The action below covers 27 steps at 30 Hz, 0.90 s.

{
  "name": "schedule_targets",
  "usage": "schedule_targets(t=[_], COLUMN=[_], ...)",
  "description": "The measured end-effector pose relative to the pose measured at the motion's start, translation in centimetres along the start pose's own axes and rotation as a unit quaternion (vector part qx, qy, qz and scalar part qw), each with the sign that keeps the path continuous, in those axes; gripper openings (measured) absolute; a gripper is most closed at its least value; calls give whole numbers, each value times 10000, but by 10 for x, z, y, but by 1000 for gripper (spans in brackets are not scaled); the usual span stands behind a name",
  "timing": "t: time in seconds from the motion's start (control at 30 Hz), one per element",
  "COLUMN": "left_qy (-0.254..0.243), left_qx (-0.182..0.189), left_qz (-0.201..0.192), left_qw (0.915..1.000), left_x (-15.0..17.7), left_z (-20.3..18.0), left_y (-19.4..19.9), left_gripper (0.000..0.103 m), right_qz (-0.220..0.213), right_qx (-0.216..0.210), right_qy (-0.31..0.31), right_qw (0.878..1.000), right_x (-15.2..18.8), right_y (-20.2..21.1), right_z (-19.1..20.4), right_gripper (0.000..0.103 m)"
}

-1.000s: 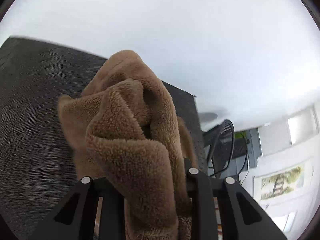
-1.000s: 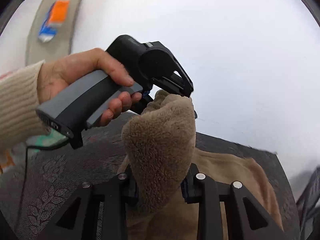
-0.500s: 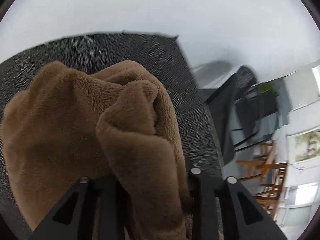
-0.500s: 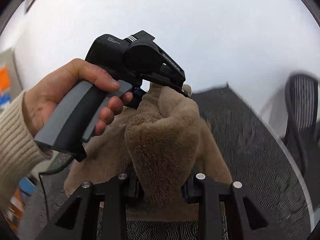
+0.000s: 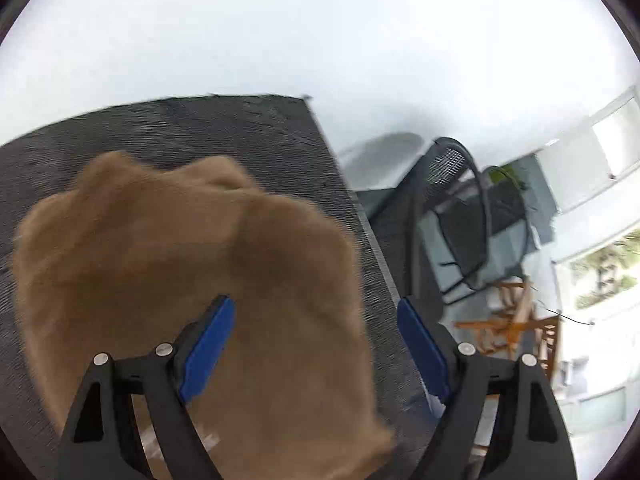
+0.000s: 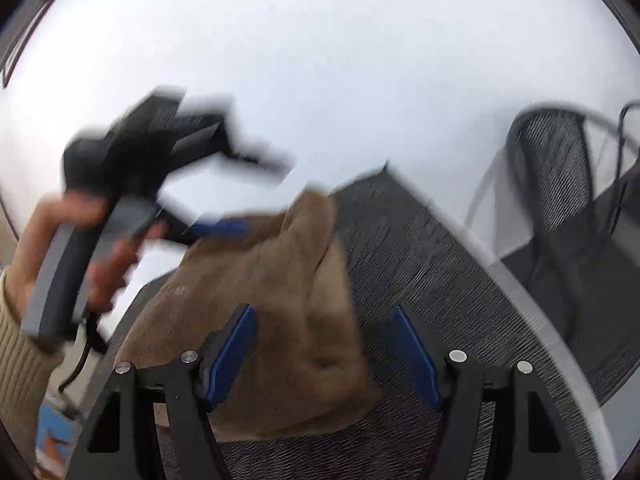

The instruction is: Fold clothes

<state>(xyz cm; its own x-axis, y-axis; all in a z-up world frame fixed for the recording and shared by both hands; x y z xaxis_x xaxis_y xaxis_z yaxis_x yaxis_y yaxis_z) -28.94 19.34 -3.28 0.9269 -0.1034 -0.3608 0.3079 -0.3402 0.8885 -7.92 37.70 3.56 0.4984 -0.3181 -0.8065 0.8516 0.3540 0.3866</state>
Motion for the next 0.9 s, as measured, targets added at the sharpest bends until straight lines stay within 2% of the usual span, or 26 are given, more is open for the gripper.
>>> schedule_targets(t=[0.07,0.17,0.23,0.3,0.43,0.5,0.57,0.73,0.9], left_qy=[109,409,517,510,55,-235,-525,-1134,-1493], left_qx=[-19,230,339,317,47,-105,-257,-563,-930], left_qz=[-100,-240,-411,-600,-828,-903,-976,-1347,-1640], left_qw=[9999,9986,9972,9964,9965,9956,9935,9828,9706], left_x=[19,50,69,80,96,104,111,123,137], left_z=[21,52,67,74,70,67,64,58,54], left_y=[11,25,34,42,41,34,28,13,26], left_gripper=[86,86,86,86,86,87,87,87,88], right_qz=[-223,-115,139,539,1416,1851,2047,2167,2412], right_qx=[-168,-875,-1297,-1488,-1468,-1257,-1166,-1310,-1560], right_qy=[239,846,1323,1780,2284,2338,2221,1822,1626], right_qw=[9993,9925,9826,9712,9520,9462,9461,9501,9439], right_x=[-24,-44,-40,-33,13,26,39,40,25], right_y=[14,-10,-19,-59,-97,-118,-122,-133,-114], right_z=[-7,13,35,44,49,41,33,16,21], right_gripper=[73,73,73,73,73,73,73,73,74])
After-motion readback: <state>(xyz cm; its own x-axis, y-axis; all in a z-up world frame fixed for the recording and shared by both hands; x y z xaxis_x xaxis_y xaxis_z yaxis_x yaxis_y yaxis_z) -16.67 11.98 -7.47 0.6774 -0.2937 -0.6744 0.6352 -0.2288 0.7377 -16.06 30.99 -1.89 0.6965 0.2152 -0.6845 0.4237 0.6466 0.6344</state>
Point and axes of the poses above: each gripper's, at about its wrist camera, not at the fingertips, and y roughly against the way its jaws point, z to its left, x to its underside, the point moved 7 cm from there along -y, roughly the way its jaws point, and after that the axes turned 13 degrees about -x, right-handed, at the moved point
